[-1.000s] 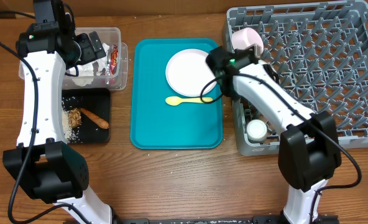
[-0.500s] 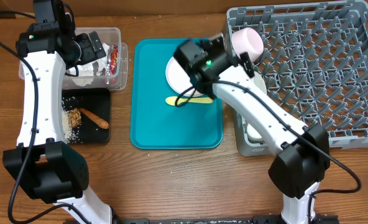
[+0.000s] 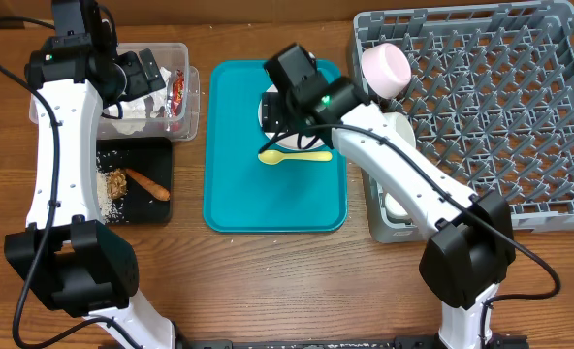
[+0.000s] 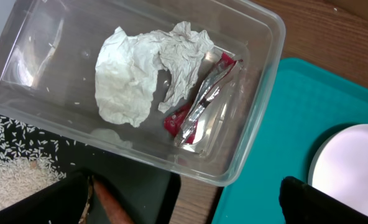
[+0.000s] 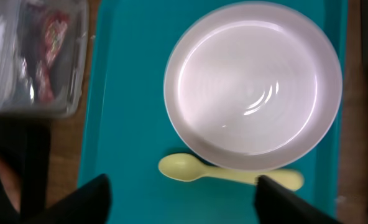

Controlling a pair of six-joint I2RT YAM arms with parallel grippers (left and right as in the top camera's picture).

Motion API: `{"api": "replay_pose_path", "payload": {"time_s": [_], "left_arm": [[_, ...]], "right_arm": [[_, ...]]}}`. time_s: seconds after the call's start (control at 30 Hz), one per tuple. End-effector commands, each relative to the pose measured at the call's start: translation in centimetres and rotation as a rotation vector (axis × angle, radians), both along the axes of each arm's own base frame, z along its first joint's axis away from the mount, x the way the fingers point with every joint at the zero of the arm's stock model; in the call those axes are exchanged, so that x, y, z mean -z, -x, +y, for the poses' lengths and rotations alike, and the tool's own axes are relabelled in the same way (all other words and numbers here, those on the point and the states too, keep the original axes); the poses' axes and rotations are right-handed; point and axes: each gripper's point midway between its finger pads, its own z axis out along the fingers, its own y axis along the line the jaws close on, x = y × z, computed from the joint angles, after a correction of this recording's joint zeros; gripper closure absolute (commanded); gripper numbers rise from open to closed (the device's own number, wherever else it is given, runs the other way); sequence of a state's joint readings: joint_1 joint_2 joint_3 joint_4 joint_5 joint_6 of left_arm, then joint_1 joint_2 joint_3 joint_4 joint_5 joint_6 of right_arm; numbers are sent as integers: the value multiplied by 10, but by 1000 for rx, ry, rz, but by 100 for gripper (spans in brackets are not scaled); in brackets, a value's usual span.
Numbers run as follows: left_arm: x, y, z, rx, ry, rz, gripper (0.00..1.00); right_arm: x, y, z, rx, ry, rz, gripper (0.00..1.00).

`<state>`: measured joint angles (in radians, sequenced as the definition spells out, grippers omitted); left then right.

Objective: Sort waste into correct bins and load items into the dishwasher
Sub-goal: 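Reach the right gripper to the white plate and grasp its edge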

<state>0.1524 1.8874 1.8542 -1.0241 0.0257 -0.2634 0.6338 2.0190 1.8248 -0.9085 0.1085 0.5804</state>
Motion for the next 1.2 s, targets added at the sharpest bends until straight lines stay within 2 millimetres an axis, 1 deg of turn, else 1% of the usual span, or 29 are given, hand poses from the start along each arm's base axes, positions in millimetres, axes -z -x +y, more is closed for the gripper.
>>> {"api": "replay_pose_path", "payload": {"time_s": [0.0, 0.13, 0.23, 0.37, 0.47, 0.63, 0.83, 0.97, 1.03, 1.17], "left_arm": [[-7, -4, -1, -9, 4, -23, 0], [-7, -4, -1, -9, 4, -22, 0], [-7, -4, -1, -9, 4, -22, 0], [-7, -4, -1, -9, 4, -22, 0], [-7, -4, -1, -9, 4, -22, 0], [-7, -4, -1, -9, 4, -22, 0], [-7, -4, -1, -9, 4, -22, 0], [-7, -4, -1, -9, 4, -23, 0], [-7, -4, -1, -9, 4, -22, 0], [-7, -4, -1, -9, 4, -23, 0]], "right_arm": [[37, 1, -26, 304, -41, 84, 38], [72, 7, -44, 410, -24, 156, 45], [89, 4, -55, 462, -12, 185, 46], [97, -8, -66, 493, -22, 178, 47], [103, -15, -68, 506, -31, 172, 53], [123, -12, -70, 520, -8, 212, 57], [137, -11, -70, 521, 4, 230, 60], [153, -8, -73, 545, 17, 260, 69], [153, -9, -73, 546, 11, 264, 74], [153, -11, -74, 548, 6, 258, 89]]}}
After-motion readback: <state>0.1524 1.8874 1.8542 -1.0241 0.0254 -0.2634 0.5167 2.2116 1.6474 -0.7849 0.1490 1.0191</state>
